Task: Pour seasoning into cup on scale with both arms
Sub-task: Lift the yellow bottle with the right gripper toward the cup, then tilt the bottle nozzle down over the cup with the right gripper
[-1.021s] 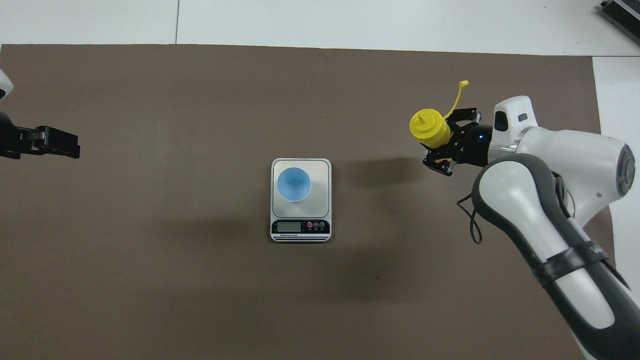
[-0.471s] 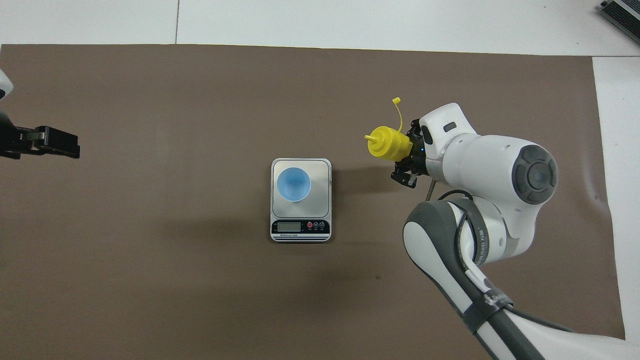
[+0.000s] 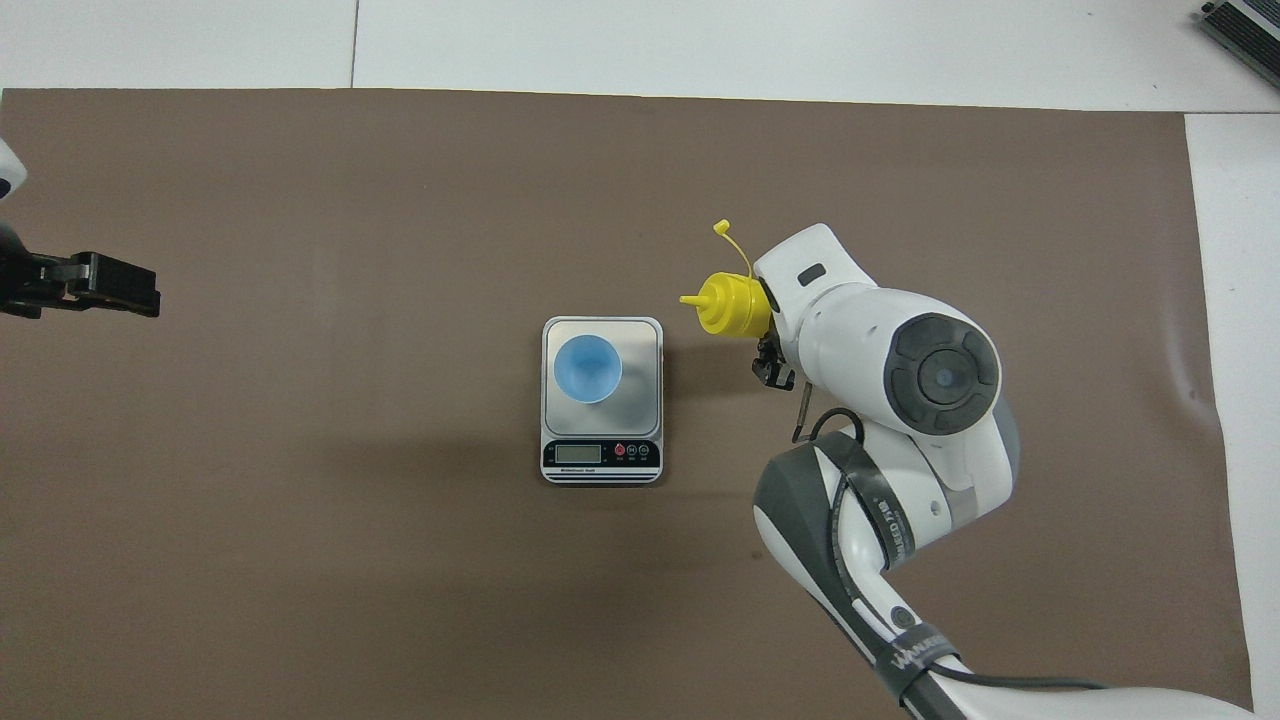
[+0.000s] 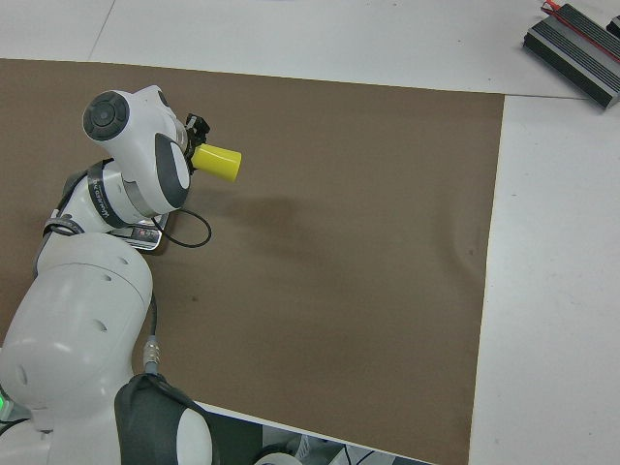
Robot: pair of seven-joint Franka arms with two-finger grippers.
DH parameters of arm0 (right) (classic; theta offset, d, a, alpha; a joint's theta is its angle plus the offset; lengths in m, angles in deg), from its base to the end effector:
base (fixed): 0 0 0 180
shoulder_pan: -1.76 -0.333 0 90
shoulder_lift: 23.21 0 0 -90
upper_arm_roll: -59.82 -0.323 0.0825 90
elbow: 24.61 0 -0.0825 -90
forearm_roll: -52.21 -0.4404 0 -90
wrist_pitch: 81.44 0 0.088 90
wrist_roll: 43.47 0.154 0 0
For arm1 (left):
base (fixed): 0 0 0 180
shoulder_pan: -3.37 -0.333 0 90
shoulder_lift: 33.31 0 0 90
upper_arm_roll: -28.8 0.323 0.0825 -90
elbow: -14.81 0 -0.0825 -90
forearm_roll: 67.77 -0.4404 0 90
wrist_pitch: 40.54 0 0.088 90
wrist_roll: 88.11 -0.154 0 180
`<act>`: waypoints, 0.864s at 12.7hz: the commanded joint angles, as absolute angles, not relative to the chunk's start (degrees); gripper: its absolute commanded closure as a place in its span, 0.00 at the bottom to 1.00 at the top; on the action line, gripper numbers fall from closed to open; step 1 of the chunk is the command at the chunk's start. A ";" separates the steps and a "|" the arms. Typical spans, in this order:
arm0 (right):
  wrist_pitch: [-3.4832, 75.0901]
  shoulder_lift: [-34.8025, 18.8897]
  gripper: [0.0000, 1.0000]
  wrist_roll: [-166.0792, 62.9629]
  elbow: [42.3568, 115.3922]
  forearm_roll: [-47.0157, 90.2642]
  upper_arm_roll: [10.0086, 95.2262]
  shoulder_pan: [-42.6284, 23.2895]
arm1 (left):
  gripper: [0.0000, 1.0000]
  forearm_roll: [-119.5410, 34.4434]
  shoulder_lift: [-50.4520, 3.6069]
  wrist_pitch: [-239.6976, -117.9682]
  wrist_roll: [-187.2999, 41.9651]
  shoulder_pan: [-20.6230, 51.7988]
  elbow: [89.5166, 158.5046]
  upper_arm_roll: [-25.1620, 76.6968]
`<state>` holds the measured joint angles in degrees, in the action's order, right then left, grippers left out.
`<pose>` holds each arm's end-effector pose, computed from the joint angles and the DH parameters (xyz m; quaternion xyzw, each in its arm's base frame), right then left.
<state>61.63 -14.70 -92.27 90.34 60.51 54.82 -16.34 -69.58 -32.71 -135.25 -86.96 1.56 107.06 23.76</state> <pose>0.6243 0.2618 0.3512 0.7677 0.6160 0.1558 0.0832 0.6221 -0.0303 0.5647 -0.9996 0.0192 -0.0168 0.0147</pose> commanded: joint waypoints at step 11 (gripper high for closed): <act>54.96 -11.87 0.84 -78.01 86.74 84.38 54.81 -23.65 | 0.00 -69.88 -32.87 -134.49 -86.44 1.17 107.01 23.43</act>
